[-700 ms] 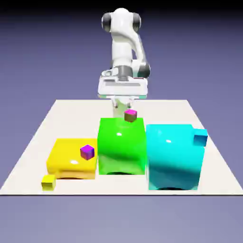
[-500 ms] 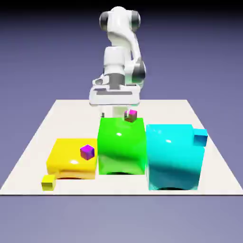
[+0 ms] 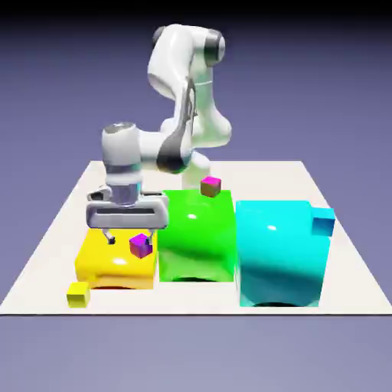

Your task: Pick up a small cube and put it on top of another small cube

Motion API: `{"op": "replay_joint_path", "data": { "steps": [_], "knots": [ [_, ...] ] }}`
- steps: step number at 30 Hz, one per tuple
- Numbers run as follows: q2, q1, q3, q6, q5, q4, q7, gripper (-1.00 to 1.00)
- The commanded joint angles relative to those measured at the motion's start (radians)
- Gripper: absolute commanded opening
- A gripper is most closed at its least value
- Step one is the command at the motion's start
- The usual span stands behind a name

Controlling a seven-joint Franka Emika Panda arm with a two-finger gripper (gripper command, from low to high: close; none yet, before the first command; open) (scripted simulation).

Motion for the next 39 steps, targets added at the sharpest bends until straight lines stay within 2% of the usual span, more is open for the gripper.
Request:
{"op": "replay_joint_path", "data": {
  "steps": [1,22,24,27,28,32,39],
  "knots": [
    [0.036,0.003,-0.02,-0.028,0.011,0.03,-0.017,0.0],
    [0.797,0.074,-0.442,-0.624,0.251,0.654,-0.367,0.0],
    [0.805,0.074,-0.446,-0.63,0.253,0.66,-0.37,0.0],
    [0.869,0.068,-0.399,-0.502,0.302,0.585,-0.392,0.0],
    [0.869,0.068,-0.399,-0.502,0.302,0.585,-0.392,-1.0],
    [0.805,0.074,-0.446,-0.63,0.253,0.66,-0.37,-1.0],
    [0.587,0.159,-0.235,-0.557,0.046,0.541,-0.542,-1.0]
  ]
}}
